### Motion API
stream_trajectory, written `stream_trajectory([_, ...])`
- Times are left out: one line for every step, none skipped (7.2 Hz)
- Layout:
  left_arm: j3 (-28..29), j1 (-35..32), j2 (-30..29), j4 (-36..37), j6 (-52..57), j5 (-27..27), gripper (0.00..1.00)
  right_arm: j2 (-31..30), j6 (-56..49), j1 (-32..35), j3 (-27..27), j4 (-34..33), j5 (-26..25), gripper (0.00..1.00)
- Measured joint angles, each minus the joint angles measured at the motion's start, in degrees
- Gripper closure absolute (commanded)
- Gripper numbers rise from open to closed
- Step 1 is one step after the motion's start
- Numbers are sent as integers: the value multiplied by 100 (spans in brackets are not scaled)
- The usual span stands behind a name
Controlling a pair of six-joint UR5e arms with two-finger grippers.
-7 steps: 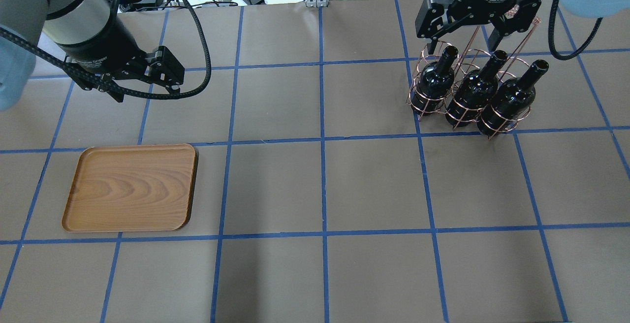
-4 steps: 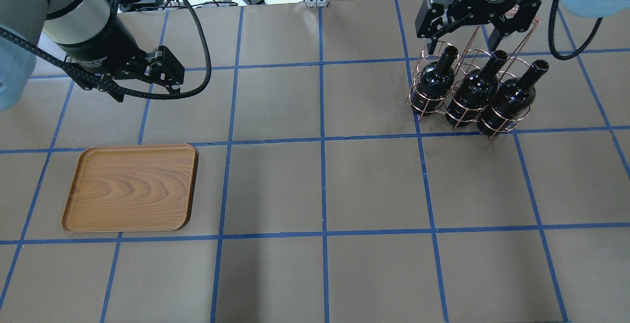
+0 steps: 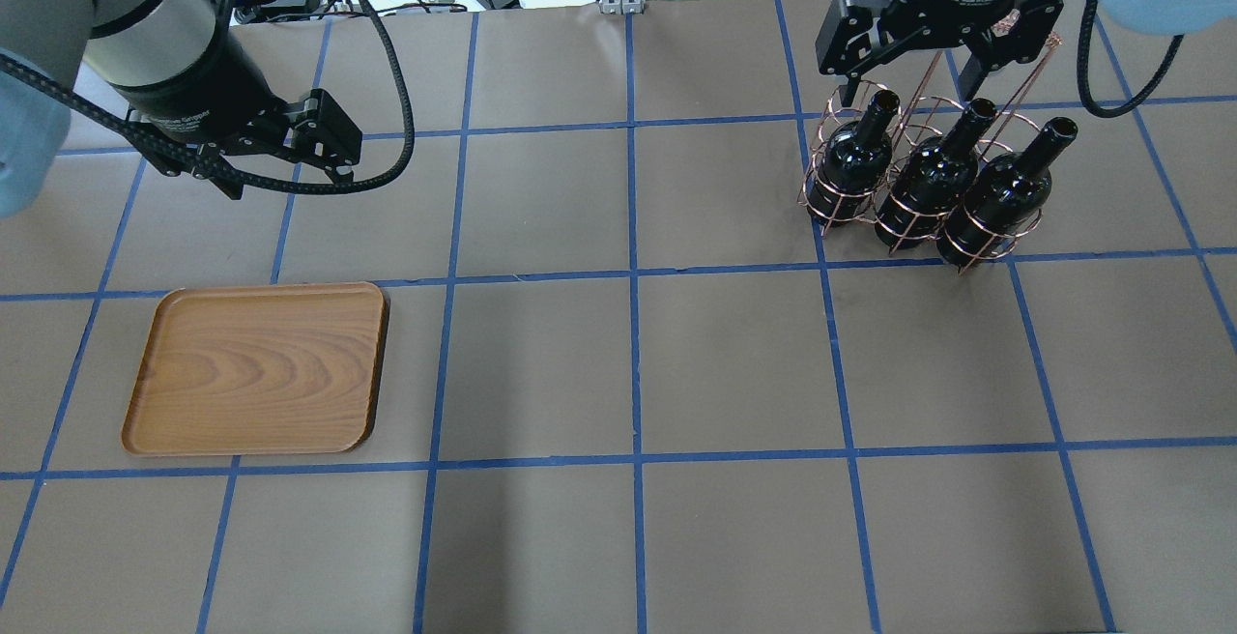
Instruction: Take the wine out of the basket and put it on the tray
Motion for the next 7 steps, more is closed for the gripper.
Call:
stream_trajectory([0, 0, 0, 1, -2, 0, 0, 4, 0, 0, 1, -1, 0, 0])
stream_trajectory([0, 0, 2, 1, -3, -2, 0, 5, -1, -1, 3, -1, -2, 0])
stream_trajectory([0, 0, 3, 1, -2, -4, 0, 6, -11, -14, 13, 1, -6, 0])
stream_trajectory([0, 0, 2, 1, 2, -2, 0, 7, -28, -37, 71, -29, -12, 0])
stream_trajectory([0, 0, -2, 1, 3, -1, 0, 9, -38, -63, 192, -173, -33, 0])
stream_trajectory([0, 0, -5, 1, 4, 0, 0, 13, -45, -94, 300, -354, -55, 0])
stream_trajectory([0, 0, -5, 1, 5, 0, 0, 12, -46, -140, 358, -449, -56, 0])
